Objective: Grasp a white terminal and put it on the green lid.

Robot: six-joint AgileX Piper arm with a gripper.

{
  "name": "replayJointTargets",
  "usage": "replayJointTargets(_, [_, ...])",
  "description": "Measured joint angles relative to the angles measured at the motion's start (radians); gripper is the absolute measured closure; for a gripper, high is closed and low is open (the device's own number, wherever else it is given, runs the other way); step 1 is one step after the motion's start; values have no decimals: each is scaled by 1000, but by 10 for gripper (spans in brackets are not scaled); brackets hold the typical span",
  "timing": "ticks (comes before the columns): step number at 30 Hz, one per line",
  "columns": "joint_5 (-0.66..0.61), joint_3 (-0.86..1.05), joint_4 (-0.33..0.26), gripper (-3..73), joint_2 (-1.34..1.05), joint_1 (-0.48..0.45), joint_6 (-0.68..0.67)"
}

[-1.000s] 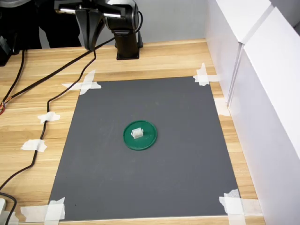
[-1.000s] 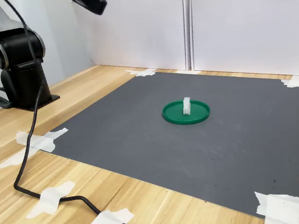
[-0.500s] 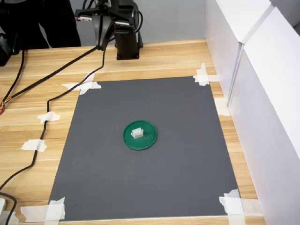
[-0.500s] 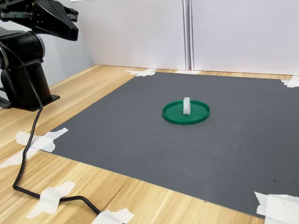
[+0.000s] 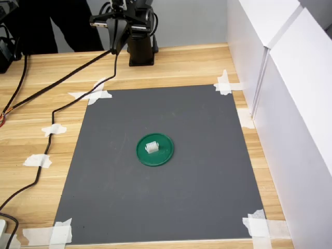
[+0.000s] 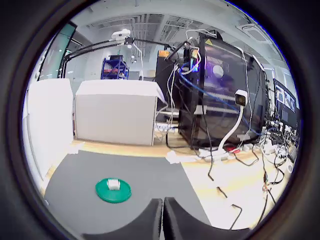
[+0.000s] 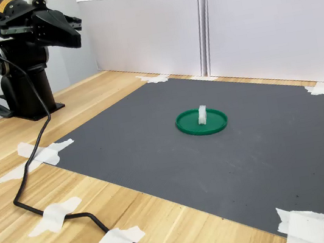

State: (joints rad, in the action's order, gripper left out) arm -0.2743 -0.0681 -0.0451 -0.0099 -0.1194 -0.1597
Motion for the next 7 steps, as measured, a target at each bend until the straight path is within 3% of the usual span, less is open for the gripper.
replayJointTargets(7, [-140, 0, 0, 711, -1, 0, 4])
